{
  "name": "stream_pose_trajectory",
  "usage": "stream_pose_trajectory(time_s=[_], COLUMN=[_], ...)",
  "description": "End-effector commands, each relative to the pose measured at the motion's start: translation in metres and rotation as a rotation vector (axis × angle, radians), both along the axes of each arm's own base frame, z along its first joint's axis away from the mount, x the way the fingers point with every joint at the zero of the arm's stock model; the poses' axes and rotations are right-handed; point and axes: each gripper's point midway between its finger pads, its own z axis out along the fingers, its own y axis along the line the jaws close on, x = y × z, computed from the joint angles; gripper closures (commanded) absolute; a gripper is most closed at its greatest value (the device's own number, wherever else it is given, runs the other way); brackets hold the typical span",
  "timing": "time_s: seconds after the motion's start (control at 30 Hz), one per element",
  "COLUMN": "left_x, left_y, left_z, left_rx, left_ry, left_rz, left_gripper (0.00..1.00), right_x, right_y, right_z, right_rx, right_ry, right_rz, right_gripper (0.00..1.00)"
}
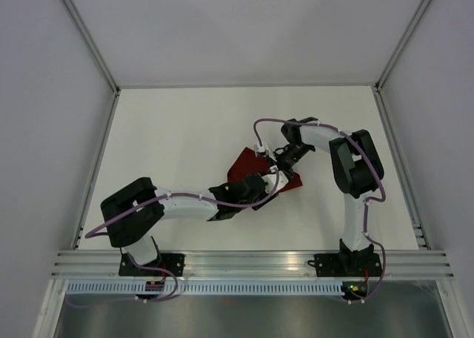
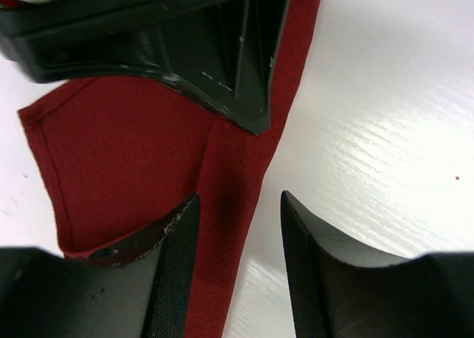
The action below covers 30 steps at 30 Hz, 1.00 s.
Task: Fold the napkin, place the utensils inside, and roll it up
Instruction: Roll the napkin at the center of the board.
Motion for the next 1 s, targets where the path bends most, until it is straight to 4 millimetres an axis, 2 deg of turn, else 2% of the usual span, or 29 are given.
stream_pose_trajectory(time_s=[0.0,0.3,0.4,0.53,0.63,0.7,0.8,0.83,0.97], left_x=[0.001,0.009,0.008,0.005,0.002,0.001,-0.005,-0.008,-0.016], left_y=[-0.013,-0.021,-0.019,-0.014,-0.009,-0.006,-0.003,-0.003,-0.002], left_z=[-0.001,-0.019,-0.025,-0.036,-0.044,-0.051,-0.062,-0.065,-0.075], left_rx=[0.027,0.028,0.032,0.029,0.016,0.014,0.017,0.011,-0.015], left_ry=[-0.02,-0.01,0.017,0.068,0.126,0.168,0.227,0.251,0.35], left_rz=[-0.061,-0.049,-0.051,-0.05,-0.048,-0.04,-0.039,-0.05,-0.061], left_gripper=[0.47,0.48,0.55,0.75,0.8,0.84,0.92,0.93,0.98], right_x=[-0.011,-0.011,-0.012,-0.013,-0.014,-0.012,-0.011,-0.01,-0.003], right_y=[-0.025,-0.025,-0.026,-0.027,-0.026,-0.026,-0.023,-0.023,-0.017], right_z=[-0.037,-0.038,-0.039,-0.039,-0.039,-0.037,-0.032,-0.028,-0.008], right_rx=[-0.147,-0.152,-0.156,-0.158,-0.161,-0.16,-0.147,-0.143,-0.1], right_ry=[0.049,0.059,0.06,0.062,0.06,0.049,0.03,0.025,-0.022], right_rz=[0.036,0.035,0.033,0.029,0.016,0.001,-0.022,-0.037,-0.08], right_gripper=[0.88,0.88,0.88,0.88,0.87,0.84,0.7,0.61,0.48])
